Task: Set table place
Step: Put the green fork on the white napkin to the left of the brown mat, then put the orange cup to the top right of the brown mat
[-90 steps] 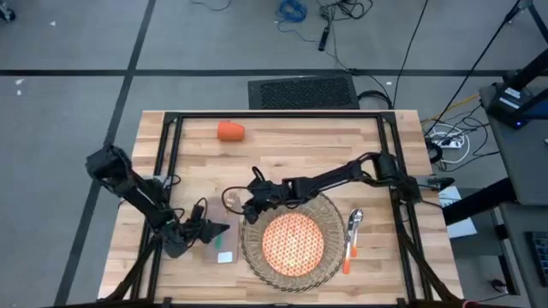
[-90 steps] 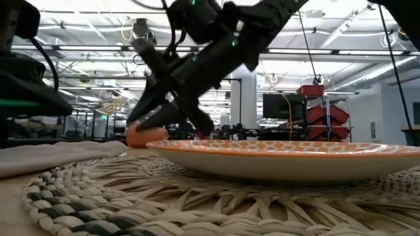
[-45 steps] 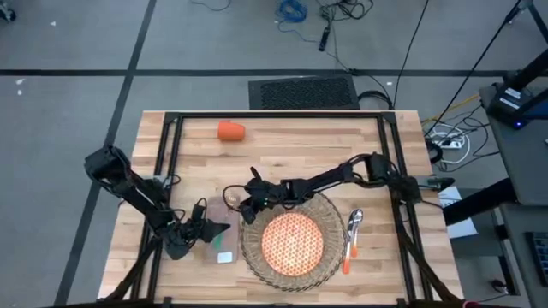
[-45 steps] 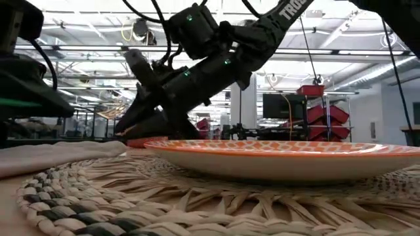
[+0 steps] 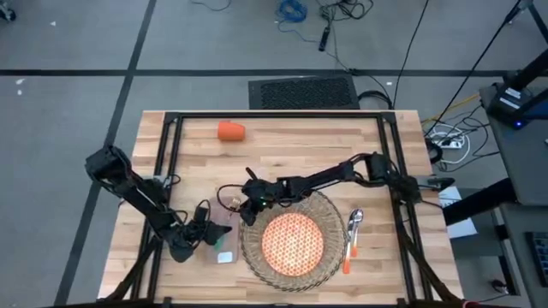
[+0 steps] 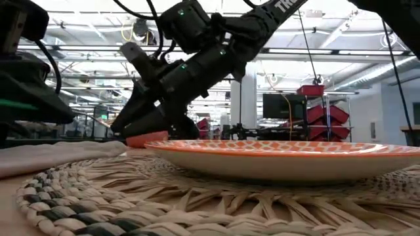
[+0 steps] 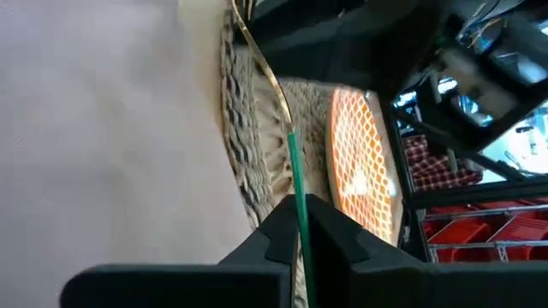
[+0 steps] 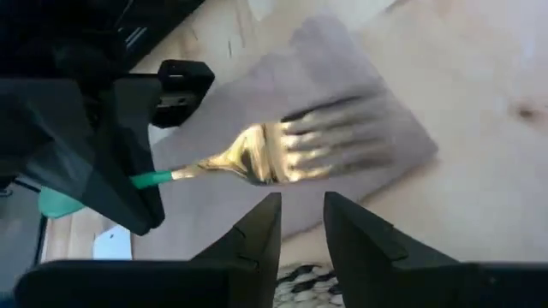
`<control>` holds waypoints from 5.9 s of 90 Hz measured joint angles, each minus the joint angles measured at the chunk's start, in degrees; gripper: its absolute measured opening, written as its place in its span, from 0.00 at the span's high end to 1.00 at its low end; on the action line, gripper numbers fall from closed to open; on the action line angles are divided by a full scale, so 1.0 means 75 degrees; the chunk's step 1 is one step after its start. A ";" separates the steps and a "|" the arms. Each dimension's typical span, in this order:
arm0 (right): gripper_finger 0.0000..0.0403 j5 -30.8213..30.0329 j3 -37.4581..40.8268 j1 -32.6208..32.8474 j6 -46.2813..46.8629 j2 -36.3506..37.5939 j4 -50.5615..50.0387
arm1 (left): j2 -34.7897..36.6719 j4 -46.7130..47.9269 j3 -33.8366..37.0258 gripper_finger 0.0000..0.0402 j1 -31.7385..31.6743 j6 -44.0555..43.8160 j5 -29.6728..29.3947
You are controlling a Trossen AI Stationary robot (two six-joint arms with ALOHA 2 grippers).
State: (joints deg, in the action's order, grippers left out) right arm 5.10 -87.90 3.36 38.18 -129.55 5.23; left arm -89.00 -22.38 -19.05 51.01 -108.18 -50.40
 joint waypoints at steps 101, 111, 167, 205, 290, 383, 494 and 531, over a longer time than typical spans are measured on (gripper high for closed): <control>0.80 0.0283 -0.0075 0.0207 -0.0328 -0.0001 -0.0174 | 0.0753 0.3896 -0.0878 0.68 0.0058 -0.1142 0.1620; 0.80 0.0315 -0.0075 0.0259 -0.0382 0.0000 -0.0187 | 0.0813 0.4032 -0.0886 0.66 0.0061 -0.1137 0.1666; 0.80 0.0572 -0.0075 0.0538 -0.2584 -0.0002 -0.0149 | 0.3869 0.5089 -0.0916 0.66 0.0194 0.1873 0.1638; 0.80 0.0605 -0.0383 -0.0189 -0.1231 -0.0007 -0.0457 | 0.4244 0.5041 -0.1932 0.66 0.0620 0.5644 0.0765; 0.84 0.2321 -0.5359 -0.0947 -0.2031 -0.2568 -0.4673 | 0.4236 0.5114 -0.1906 0.66 0.0820 0.6335 0.1081; 1.00 0.2296 -0.5356 -0.1033 -0.2842 -0.2554 -0.4279 | 0.4236 0.5115 -0.1906 0.66 0.1005 0.6280 0.0742; 0.99 0.0543 -0.5362 -0.1344 -0.3882 -0.1414 -0.5858 | 0.4141 0.5112 -0.1906 0.66 0.1025 0.6283 0.0657; 0.56 -0.0096 -0.5353 -0.2119 -0.3899 -0.1397 -0.7317 | 0.3733 0.5893 -0.1905 0.66 0.0907 0.5405 -0.0281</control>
State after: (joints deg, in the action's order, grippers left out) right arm 4.38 -128.05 -12.53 8.94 -140.03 -49.65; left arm -61.01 21.82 -33.34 57.81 -67.64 -52.51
